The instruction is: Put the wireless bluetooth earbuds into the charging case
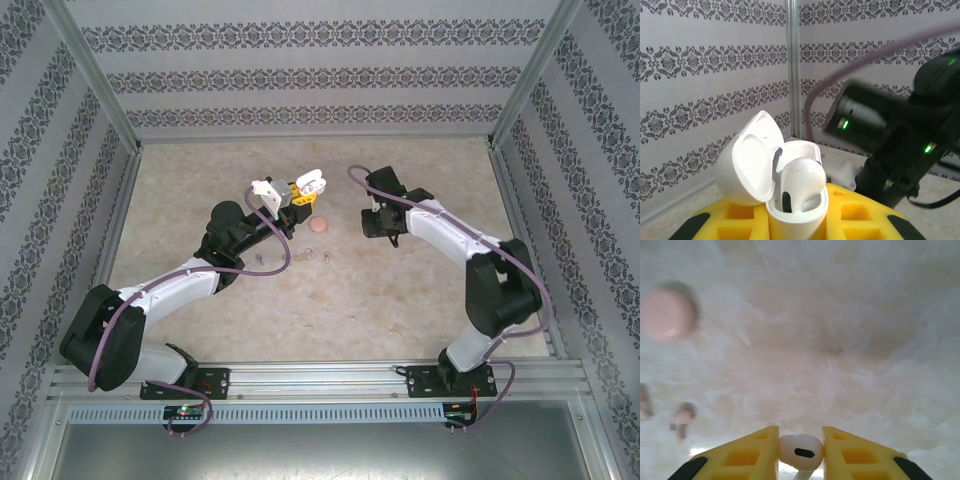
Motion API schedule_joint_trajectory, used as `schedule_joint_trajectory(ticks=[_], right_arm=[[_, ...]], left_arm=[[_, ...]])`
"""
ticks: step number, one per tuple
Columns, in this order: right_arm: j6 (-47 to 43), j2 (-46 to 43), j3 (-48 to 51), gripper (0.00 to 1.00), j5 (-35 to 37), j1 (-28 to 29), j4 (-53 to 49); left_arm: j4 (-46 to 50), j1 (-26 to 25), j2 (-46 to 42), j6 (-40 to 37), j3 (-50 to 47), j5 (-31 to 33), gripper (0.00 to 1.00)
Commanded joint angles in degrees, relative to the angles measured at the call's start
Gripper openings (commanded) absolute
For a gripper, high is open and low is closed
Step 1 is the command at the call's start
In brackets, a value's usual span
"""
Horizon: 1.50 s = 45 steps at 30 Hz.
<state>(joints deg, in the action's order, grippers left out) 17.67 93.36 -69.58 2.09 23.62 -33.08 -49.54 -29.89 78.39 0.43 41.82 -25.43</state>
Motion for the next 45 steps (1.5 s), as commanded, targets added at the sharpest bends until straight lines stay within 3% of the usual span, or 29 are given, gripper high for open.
schedule_joint_trajectory(ticks=[1, 16, 34, 45], right_arm=[[0.59, -6.44, -0.73, 0.26, -0.69, 1.36, 2.38], [-4.33, -22.05, -13.40, 0.29, -0.32, 10.65, 8.13], [-8.09, -21.48, -8.08, 0.30, -5.21, 13.40, 20.66], [-6.95, -19.41, -5.97, 0.29, -5.89, 13.55, 22.91]], left_arm=[[-1.20, 0.71, -0.04, -1.03, 2.10, -1.43, 0.00], [-0.47, 0.71, 1.21, -1.33, 3.70, -4.05, 0.00], [10.42, 0.66, 1.52, -0.42, 10.48, -8.91, 0.00], [11.08, 0.62, 1.62, -0.43, 11.17, -9.64, 0.00]])
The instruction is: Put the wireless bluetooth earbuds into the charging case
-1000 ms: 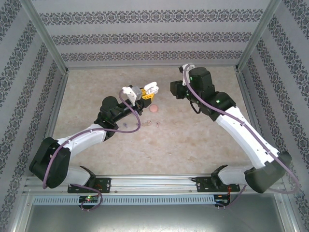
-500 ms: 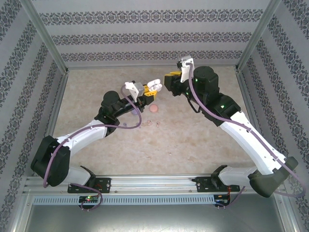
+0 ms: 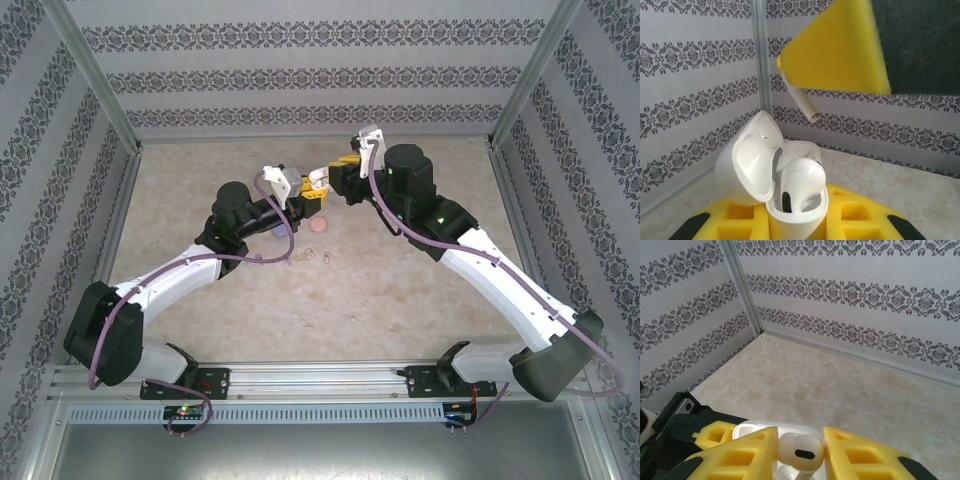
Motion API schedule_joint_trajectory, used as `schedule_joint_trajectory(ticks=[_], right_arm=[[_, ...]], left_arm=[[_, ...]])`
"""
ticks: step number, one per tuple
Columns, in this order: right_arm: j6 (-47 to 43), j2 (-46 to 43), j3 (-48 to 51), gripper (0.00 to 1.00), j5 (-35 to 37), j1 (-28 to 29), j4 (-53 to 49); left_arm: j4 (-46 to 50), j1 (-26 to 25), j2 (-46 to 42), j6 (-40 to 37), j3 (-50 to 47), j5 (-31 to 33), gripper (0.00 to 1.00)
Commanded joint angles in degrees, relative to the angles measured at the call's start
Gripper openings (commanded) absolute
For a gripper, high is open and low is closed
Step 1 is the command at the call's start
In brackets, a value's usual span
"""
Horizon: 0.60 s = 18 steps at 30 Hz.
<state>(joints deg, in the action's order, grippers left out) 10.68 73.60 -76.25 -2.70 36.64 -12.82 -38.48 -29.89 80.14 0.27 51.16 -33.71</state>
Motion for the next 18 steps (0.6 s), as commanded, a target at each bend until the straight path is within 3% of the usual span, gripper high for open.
schedule_joint_trajectory(ticks=[1, 18], right_arm=[[0.12, 0.42, 0.96, 0.29, -1.04, 0.47, 2.72], [0.38, 1.90, 2.85, 0.28, 0.36, -0.78, 3.45]], left_arm=[[0.00, 0.63, -0.12, -0.27, 1.80, -1.35, 0.00], [-0.98, 0.62, -0.86, -0.10, 1.36, -1.36, 0.00]])
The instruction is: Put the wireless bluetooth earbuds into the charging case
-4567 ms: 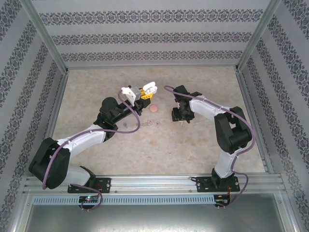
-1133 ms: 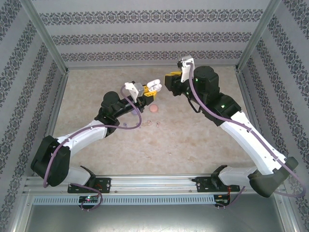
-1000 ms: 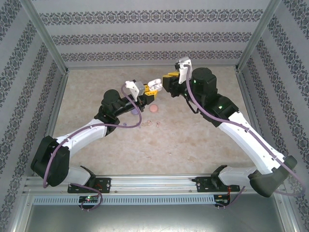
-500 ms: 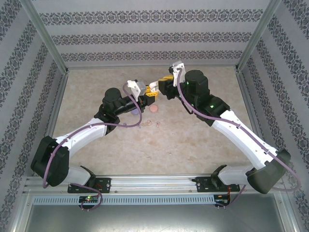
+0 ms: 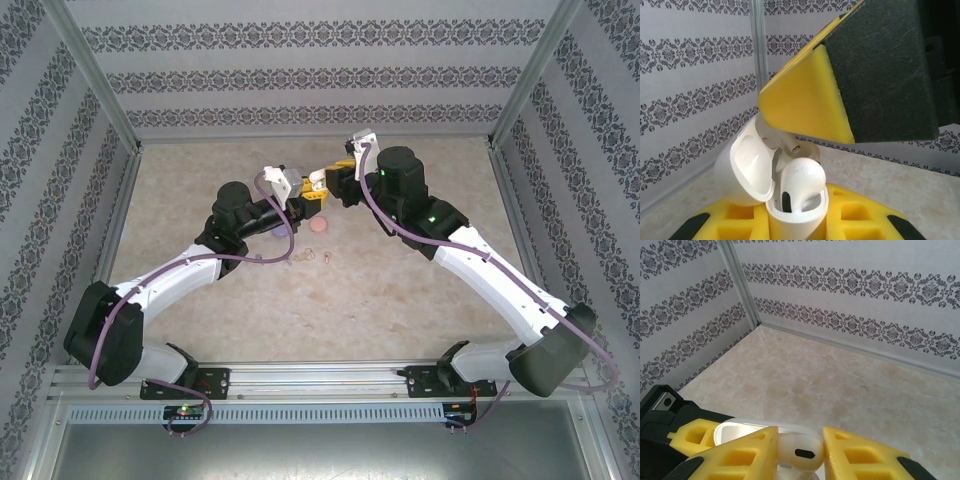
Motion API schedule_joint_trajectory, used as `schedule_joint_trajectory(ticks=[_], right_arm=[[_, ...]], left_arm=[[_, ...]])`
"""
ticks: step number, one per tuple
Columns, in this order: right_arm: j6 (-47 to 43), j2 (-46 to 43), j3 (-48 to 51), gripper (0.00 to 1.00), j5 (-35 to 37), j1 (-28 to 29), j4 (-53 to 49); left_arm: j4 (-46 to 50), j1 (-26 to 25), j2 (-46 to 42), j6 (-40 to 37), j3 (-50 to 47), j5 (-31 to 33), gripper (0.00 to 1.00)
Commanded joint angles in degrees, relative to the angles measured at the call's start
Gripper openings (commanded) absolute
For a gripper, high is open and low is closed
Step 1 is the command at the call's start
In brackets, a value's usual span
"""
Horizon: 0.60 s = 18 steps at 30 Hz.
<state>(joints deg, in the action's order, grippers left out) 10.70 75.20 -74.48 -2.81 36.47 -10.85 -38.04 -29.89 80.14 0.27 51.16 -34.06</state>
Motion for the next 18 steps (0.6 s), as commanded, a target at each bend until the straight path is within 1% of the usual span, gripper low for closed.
schedule_joint_trajectory(ticks=[1, 12, 18], right_arm=[[0.38, 0.30, 1.18, 0.28, 0.59, -0.70, 1.47], [-1.26, 0.32, 1.90, 0.28, 1.58, -0.86, 0.42], [-4.96, 0.30, 2.84, 0.28, 3.50, 0.79, -0.62]], left_arm=[[-1.49, 0.60, -0.86, -0.08, 1.31, -1.01, 0.00], [-1.94, 0.62, -0.84, 0.16, 1.49, -0.94, 0.00], [-2.30, 0.61, -0.68, 0.43, 1.58, -0.92, 0.00]])
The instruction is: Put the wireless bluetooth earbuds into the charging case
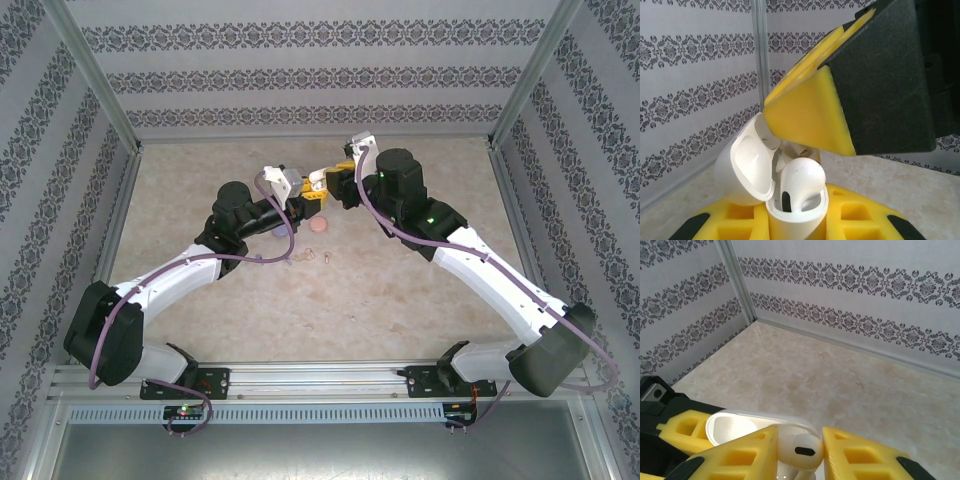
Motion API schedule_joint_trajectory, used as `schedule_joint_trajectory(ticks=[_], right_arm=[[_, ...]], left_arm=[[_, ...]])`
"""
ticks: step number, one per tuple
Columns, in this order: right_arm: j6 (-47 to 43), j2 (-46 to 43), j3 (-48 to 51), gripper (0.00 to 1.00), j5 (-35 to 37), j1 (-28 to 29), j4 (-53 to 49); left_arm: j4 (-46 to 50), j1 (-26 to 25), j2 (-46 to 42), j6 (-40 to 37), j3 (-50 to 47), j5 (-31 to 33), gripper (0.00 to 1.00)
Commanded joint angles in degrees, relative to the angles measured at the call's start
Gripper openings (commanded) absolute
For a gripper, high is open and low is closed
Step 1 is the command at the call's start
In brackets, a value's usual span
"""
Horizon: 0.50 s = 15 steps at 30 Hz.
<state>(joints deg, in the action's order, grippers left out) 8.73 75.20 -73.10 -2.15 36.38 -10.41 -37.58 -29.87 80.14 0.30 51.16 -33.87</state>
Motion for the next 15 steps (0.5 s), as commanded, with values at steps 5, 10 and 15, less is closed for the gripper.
schedule_joint_trajectory(ticks=[5, 10, 15], right_arm=[[-6.61, 0.39, 2.67, 0.28, 5.34, 3.02, -1.65], [-9.30, 0.47, 3.18, 0.28, 6.56, 5.06, -2.19], [-9.32, 0.30, 3.73, 0.28, 6.94, 5.50, -2.20]], left_arm=[[-3.02, 0.60, -0.64, 0.43, 1.69, -0.87, 0.00], [-3.02, 0.60, -0.52, 0.34, 1.77, -0.85, 0.00], [-3.02, 0.60, -0.50, 0.23, 1.87, -0.70, 0.00]])
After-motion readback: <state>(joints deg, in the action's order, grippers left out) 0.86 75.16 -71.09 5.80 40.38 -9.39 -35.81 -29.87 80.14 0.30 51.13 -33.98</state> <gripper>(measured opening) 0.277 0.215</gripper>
